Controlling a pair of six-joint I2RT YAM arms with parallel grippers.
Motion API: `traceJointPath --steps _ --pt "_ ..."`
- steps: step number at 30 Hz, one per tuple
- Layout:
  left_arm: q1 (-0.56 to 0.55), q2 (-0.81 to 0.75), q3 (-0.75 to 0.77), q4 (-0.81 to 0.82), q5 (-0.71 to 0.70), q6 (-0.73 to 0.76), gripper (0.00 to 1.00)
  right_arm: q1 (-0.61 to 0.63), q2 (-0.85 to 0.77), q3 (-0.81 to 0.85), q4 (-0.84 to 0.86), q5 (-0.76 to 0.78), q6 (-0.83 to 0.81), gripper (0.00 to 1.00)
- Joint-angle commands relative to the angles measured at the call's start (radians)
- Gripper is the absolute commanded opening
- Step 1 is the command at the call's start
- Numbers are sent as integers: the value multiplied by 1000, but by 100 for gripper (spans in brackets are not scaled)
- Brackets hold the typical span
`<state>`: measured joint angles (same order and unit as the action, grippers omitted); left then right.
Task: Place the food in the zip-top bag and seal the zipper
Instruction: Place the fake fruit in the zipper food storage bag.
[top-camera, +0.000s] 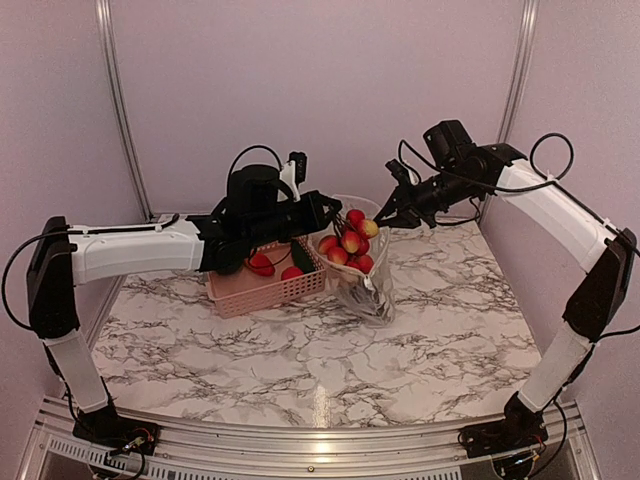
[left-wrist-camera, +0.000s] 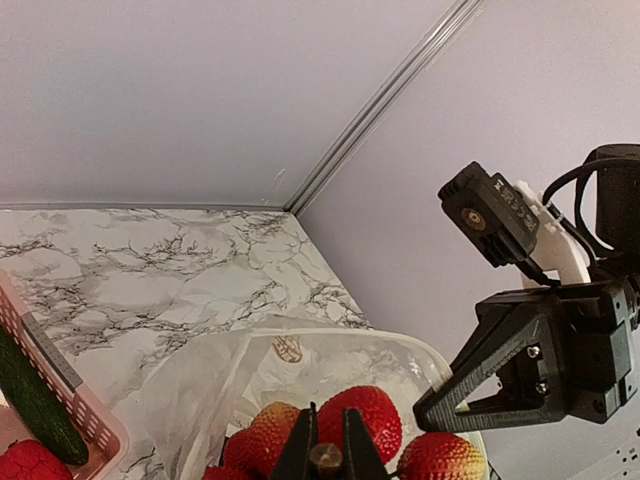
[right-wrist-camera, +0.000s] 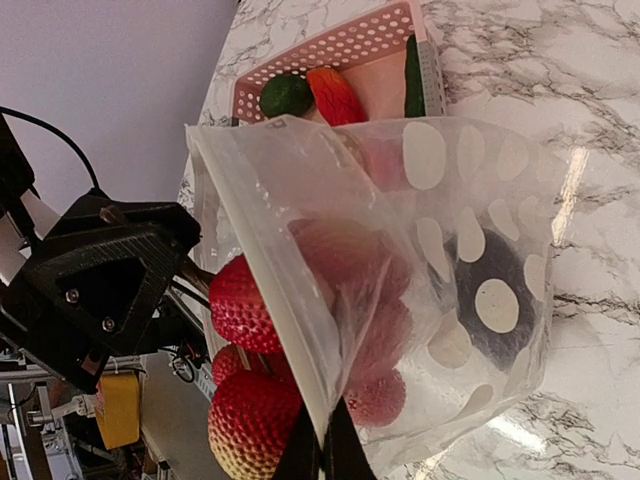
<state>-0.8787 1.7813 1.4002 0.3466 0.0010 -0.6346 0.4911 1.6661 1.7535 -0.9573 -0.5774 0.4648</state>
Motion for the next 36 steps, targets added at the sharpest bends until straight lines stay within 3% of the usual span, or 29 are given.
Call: traceJointPath --steps 1,6,8,12,14,15,19,24,26,30,36 --pt "-9 39 93 -110 -89 36 0 9 -16 42 40 4 20 0" --pt "-11 69 162 -219 -211 25 0 9 -3 70 33 19 17 0" --pt "-12 91 192 -226 -199 39 13 9 0 75 35 16 18 0" --pt "-14 153 397 -343 -166 106 60 8 9 72 40 3 23 0" --pt "-22 123 421 -365 -177 144 88 9 10 71 44 1 24 0" --pt "-28 99 411 -358 -184 160 98 8 10 71 46 3 22 0" --pt "-44 -25 316 -323 -241 200 99 8 25 56 56 0 10 0" --pt "-40 -126 188 -455 -225 203 99 10 45 44 80 -10 1 0" --pt "-39 -143 146 -529 -208 203 92 10 53 42 84 -18 -3 0" --pt "-40 -124 114 -705 -192 211 66 14 55 23 93 -24 -17 0" --pt "-29 -130 -15 -702 -189 110 62 18 52 -16 95 -44 -30 0"
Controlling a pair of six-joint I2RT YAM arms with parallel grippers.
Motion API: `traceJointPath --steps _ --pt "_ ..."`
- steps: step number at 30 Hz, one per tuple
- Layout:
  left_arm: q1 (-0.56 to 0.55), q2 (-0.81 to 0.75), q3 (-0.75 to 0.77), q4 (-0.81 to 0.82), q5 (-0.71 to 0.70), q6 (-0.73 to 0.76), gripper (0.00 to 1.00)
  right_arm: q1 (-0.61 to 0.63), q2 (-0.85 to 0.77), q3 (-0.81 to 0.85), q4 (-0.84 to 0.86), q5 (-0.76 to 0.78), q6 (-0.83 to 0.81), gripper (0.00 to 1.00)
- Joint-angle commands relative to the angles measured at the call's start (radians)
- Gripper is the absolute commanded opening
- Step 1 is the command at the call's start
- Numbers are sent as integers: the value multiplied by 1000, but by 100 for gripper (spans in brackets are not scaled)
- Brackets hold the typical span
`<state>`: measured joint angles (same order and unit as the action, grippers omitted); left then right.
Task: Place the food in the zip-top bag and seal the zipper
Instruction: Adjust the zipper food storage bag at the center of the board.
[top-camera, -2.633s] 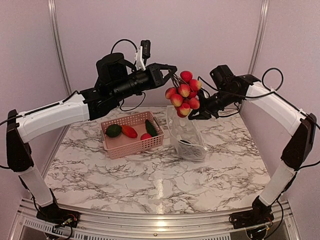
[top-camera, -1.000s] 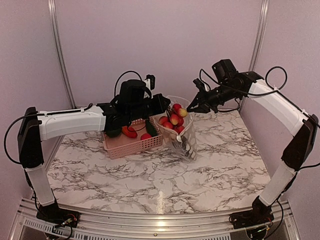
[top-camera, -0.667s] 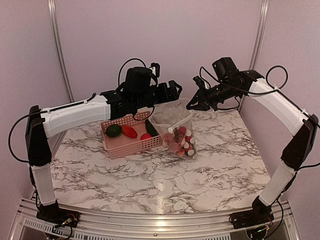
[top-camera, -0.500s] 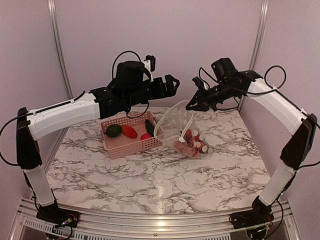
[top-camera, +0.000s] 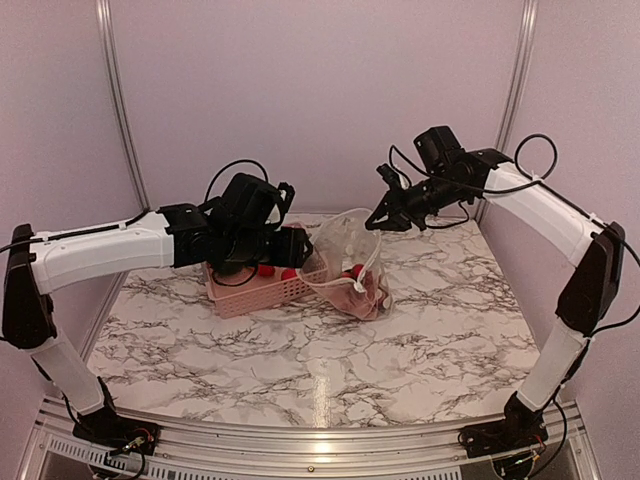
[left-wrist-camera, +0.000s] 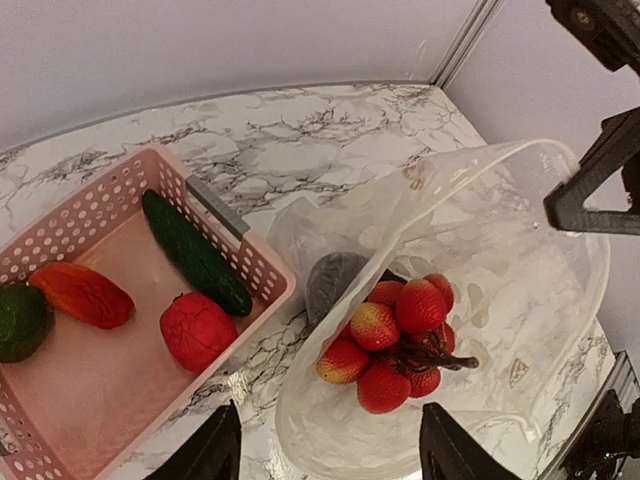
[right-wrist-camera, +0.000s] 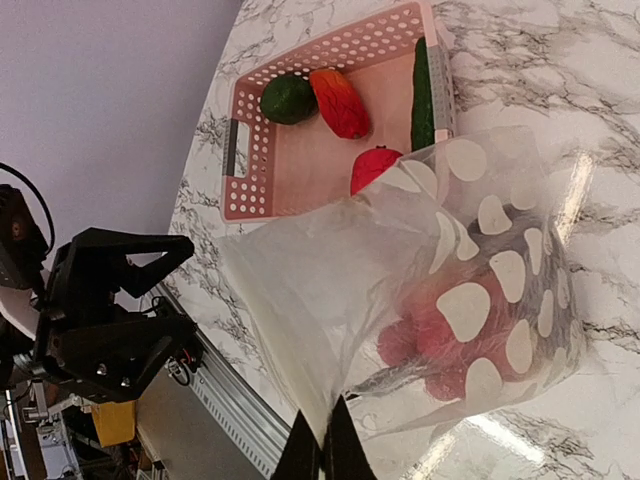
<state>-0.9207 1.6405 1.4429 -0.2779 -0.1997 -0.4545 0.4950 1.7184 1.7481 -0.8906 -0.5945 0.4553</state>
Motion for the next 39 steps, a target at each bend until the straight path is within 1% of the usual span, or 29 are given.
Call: traceJointPath --steps 1,3,6,8,12,14,15,16,18,24,25,27,30,33,35,37,39 --pt "20 18 -64 -69 20 -103 61 17 -2 -14 28 -28 -21 0" --pt "35 40 -74 -46 58 -161 58 25 -2 -20 26 -25 -23 0" --pt "45 83 -81 10 115 -195 52 41 -3 -26 24 -14 -27 0" --pt "46 111 -73 33 146 -210 45 53 -4 -31 20 -4 -26 0" --pt "46 143 -44 50 179 -232 24 75 -12 -31 -3 57 -33 1" --pt "46 142 -51 80 191 -242 11 96 -10 -25 -40 124 -48 7" --pt "46 140 -58 96 195 -247 2 108 -7 -24 -58 158 -57 12" --pt "46 138 -60 105 194 -256 0 125 -5 -25 -74 193 -61 15" --pt "46 135 -66 128 194 -272 0 158 -4 -35 -91 244 -69 18" --pt "46 94 -53 194 182 -302 0 204 -12 -45 -126 356 -21 21" --pt "46 87 -48 195 177 -303 0 207 -18 -40 -132 377 -13 20" --pt "46 77 -35 201 167 -301 0 211 -23 -15 -162 437 -1 13" --pt "46 85 -8 200 176 -298 0 211 -23 39 -224 513 11 11" --pt "46 100 16 207 194 -298 0 211 -29 52 -259 556 16 15" --pt "46 106 24 222 195 -301 0 211 -34 31 -258 555 20 15" --pt "46 110 30 229 195 -305 0 211 -36 22 -263 556 28 17" --pt "46 115 39 227 192 -308 0 211 -44 28 -264 565 40 25"
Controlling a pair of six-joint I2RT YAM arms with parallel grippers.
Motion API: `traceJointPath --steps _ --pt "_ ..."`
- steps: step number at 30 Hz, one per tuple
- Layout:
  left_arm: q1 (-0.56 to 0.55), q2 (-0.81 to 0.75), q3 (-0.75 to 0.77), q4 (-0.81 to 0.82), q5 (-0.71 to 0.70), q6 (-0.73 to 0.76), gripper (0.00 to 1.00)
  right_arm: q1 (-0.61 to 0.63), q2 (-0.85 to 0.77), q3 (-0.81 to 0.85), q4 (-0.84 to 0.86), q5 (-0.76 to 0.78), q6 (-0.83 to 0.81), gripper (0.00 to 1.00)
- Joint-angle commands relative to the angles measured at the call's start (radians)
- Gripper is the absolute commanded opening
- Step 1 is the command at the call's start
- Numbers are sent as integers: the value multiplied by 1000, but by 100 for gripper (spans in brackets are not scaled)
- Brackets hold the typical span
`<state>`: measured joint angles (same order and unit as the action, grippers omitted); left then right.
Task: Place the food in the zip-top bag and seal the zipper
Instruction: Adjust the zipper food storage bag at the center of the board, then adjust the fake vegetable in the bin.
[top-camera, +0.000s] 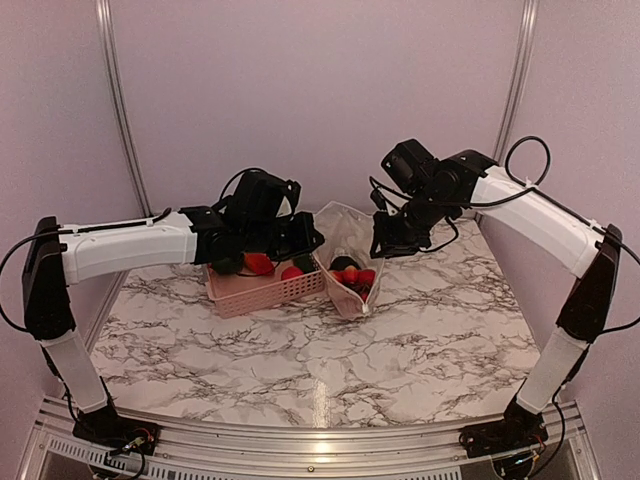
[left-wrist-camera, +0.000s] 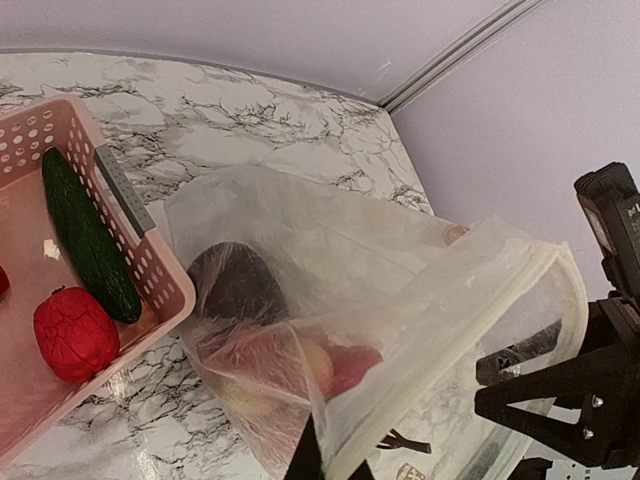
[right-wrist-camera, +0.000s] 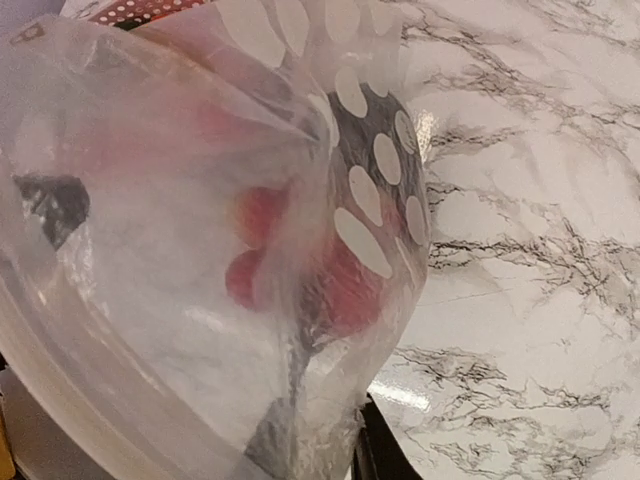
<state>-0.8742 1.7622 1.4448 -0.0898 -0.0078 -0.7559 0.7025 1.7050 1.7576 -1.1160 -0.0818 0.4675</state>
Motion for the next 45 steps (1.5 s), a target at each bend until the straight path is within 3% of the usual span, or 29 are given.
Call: traceJointPath --steps 1,5,8,10,17,21,23,25,26,27,28,33,39,45 --pt "0 -4 42 36 -1 -10 0 4 -38 22 -34 54 32 27" --pt "0 9 51 34 3 -14 0 4 -45 39 -25 53 44 21" --pt "0 10 52 34 3 -12 0 3 -42 44 -31 70 48 7" --pt "0 12 52 37 3 -10 0 4 -41 58 -44 112 49 4" --pt "-4 68 104 79 73 14 0 -1 -26 131 -97 241 17 0" --pt "-7 162 226 176 122 20 0 -72 4 218 -148 292 -43 0" --pt "-11 205 312 169 130 49 17 -118 2 247 -146 292 -76 0" --pt "-13 215 349 159 116 77 42 -132 0 251 -132 298 -111 0" --pt "-13 207 340 155 104 90 63 -132 -1 235 -120 291 -124 0" --pt "-10 193 320 147 85 98 95 -132 -4 203 -102 275 -135 0" --pt "-6 172 291 139 73 97 99 -132 -8 159 -75 253 -147 0" --pt "20 56 112 92 154 98 99 -128 -22 -41 68 120 -154 0" --pt "21 -122 -96 62 119 172 99 -104 -6 -69 99 59 -148 0" --pt "32 -190 -105 -140 -160 192 99 -84 1 -50 85 37 -150 0"
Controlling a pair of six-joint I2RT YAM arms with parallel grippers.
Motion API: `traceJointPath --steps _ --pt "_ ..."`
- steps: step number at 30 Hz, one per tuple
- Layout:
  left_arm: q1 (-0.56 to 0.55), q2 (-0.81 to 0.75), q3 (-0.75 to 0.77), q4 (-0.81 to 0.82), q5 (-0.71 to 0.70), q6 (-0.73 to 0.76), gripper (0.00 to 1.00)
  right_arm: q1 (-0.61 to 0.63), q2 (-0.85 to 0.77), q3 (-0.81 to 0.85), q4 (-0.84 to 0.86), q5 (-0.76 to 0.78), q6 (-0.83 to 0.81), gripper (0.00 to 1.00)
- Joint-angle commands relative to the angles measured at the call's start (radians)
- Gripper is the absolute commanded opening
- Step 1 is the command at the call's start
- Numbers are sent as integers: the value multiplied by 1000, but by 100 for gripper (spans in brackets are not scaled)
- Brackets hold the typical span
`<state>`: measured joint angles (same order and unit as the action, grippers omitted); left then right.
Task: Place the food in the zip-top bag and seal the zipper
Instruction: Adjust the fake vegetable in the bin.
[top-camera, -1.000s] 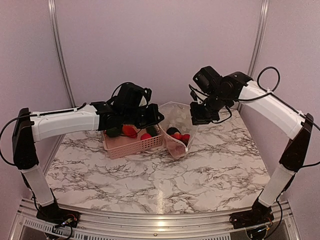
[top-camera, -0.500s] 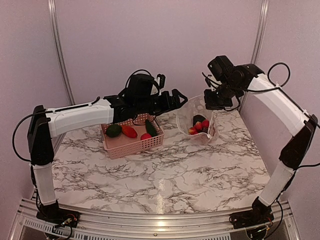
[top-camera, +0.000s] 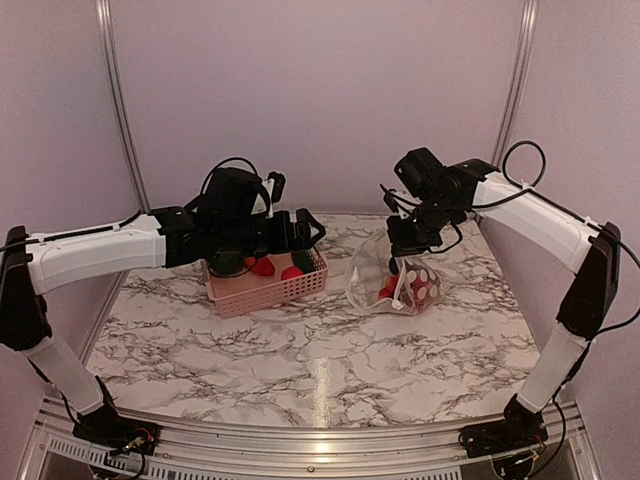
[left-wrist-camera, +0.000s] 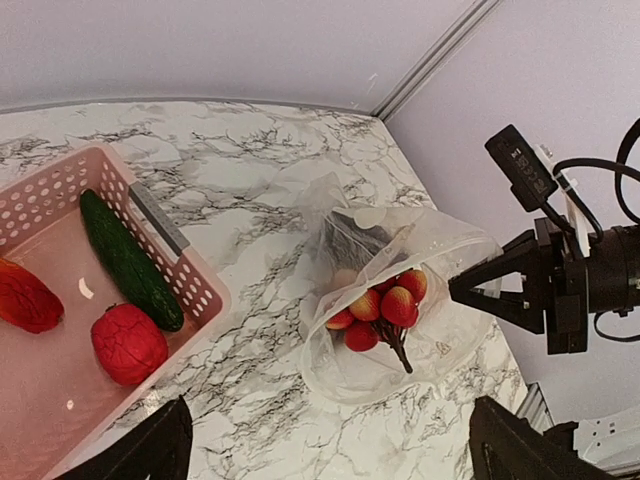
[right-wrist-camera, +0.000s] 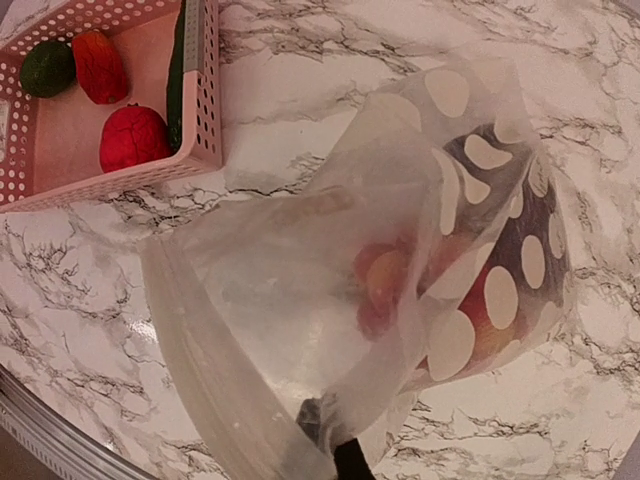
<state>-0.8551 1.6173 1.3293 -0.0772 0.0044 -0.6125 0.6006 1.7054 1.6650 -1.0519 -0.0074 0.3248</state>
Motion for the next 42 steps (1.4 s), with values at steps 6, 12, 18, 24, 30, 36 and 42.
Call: traceJointPath --steps 6,12,18,24,30,36,42 --pt "42 -170 -141 -23 -376 48 99 21 0 49 17 -51 -13 0" --pt "143 -211 -204 51 -221 16 99 20 -5 42 21 -66 -15 0" --pt "158 -92 -2 -236 -229 149 99 19 -18 26 26 -73 -14 0" --pt "165 -71 76 -262 -333 94 99 19 -27 19 33 -88 -12 0" --pt "192 55 198 -392 -341 259 99 20 -32 7 42 -96 -10 0" --pt "214 59 133 -352 -321 424 96 20 -46 -7 50 -104 -7 0" --pt "243 153 176 -425 -270 548 89 20 -57 -22 52 -117 -6 0"
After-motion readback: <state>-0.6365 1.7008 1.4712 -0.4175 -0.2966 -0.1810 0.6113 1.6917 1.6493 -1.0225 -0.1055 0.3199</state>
